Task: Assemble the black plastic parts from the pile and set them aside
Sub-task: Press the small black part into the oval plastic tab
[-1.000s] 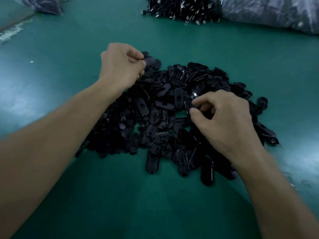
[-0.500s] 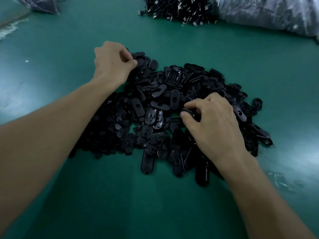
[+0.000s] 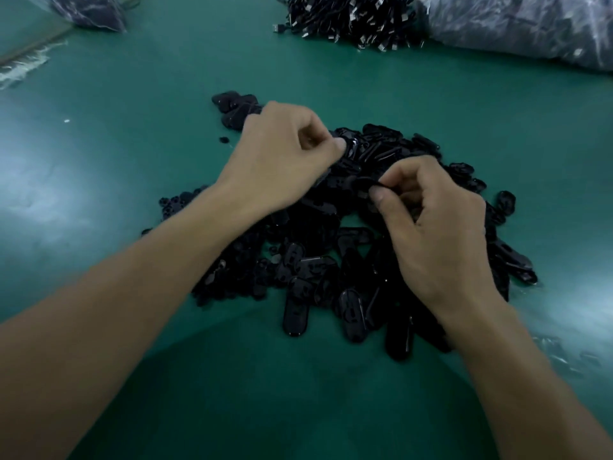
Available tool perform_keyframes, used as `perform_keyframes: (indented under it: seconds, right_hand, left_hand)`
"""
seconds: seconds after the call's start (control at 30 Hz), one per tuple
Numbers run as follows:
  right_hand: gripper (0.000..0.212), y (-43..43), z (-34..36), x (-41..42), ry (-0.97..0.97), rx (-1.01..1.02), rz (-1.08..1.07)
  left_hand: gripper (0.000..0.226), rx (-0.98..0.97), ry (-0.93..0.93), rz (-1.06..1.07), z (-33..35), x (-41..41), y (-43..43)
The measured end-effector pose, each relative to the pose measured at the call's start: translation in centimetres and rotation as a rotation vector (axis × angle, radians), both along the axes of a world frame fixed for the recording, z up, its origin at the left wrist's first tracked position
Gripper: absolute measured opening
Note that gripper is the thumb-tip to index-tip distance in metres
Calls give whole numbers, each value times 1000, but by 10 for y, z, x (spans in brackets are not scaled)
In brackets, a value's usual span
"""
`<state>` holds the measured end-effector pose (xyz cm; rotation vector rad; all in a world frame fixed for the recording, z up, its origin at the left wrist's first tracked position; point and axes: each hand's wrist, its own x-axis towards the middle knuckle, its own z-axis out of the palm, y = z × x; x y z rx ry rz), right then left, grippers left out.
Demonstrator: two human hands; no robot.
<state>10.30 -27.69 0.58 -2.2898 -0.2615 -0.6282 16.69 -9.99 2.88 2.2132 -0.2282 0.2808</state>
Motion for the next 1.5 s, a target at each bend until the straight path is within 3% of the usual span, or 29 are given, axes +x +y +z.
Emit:
perform_keyframes:
  seconds: [0.17,0.3,0.4,0.53,0.7,0.97,1.2,1.33,1.5]
  right_hand:
    - [15,1,-1,-2,13,11,77]
    - [15,1,-1,-2,-95,15,100]
    - [15,2,-1,-2,-153,80,114]
    - [16,4,-1,-2,-32,249,166]
    - [23,4,2,-1,98,457,175]
    - [15,6,7,-2,203,646,242]
    - [15,6,10,-3,321,959,325]
    - [27,8,10,-3,302,965,294]
    - [20,9,7,-3,222,824,216]
  left_hand:
    - [34,-191,109,-63,0,-24,-1]
    - [35,-286,252,-173,-2,-35,1]
    - [27,-414,329,-211,-2,-36,3]
    - [17,-540,401,-224,-5,-33,8]
    - [17,-502,376,-209,-8,-32,8]
    - [22,-503,362,-224,-7,-32,8]
    - [21,-551,406,-325,-5,-32,11]
    - [16,-481,402,-348,-4,-33,11]
    - [24,-379,381,-490,-4,-35,12]
